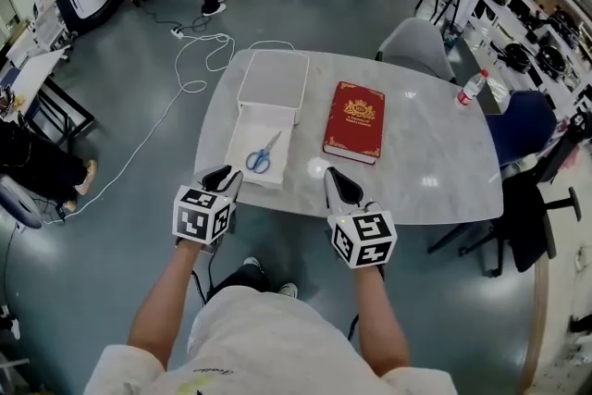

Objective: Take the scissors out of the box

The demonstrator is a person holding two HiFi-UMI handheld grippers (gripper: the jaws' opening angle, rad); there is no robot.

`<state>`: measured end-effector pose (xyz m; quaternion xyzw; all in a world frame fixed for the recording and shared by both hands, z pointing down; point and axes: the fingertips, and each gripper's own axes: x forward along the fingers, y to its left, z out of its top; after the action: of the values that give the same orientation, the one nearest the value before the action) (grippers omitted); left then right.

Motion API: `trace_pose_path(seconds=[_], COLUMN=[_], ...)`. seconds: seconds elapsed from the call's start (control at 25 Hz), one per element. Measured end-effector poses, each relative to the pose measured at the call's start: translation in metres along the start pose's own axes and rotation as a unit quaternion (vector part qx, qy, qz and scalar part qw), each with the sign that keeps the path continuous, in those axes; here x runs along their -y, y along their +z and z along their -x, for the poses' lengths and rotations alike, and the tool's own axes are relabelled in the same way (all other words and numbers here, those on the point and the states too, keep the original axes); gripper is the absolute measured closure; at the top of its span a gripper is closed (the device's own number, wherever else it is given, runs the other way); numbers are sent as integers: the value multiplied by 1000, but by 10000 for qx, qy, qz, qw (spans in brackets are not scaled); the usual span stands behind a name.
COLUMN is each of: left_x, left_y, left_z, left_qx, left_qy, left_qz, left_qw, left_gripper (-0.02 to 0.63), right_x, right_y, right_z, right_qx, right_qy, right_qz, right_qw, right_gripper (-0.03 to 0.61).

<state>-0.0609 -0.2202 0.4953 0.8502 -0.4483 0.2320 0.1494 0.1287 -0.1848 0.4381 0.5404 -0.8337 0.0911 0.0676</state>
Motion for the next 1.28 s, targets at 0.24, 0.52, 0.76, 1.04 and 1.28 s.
trace_pose_path(seconds=[0.24, 0.52, 0.76, 1.04, 1.28], left_x=[4, -4, -15, -16, -16], left_y=[-3, -20, -25, -46, -60], left_z=[-31, -79, -117, -156, -176], left_qx=[-344, -1043, -1559, -2416, -2994], left_qy=[-174, -441, -532, -876, -967], left_qz=[-202, -241, -377, -468, -682], left_qw=[9991, 9933, 9856, 9653, 9467], left_gripper=[543, 531, 518, 503, 503], right_x=[13, 38, 58, 81, 94], right_y=[-4, -6, -6, -9, -13], right_z=[-9, -31, -52, -68, -75], right_qx=[-66, -152, -185, -228, -282], right_qy=[-51, -197, -304, -468, -571], right_qz=[-22, -87, -163, -269, -345], right_qw=[10000, 9997, 9992, 9983, 9974], right_gripper=[574, 574, 574, 574, 574])
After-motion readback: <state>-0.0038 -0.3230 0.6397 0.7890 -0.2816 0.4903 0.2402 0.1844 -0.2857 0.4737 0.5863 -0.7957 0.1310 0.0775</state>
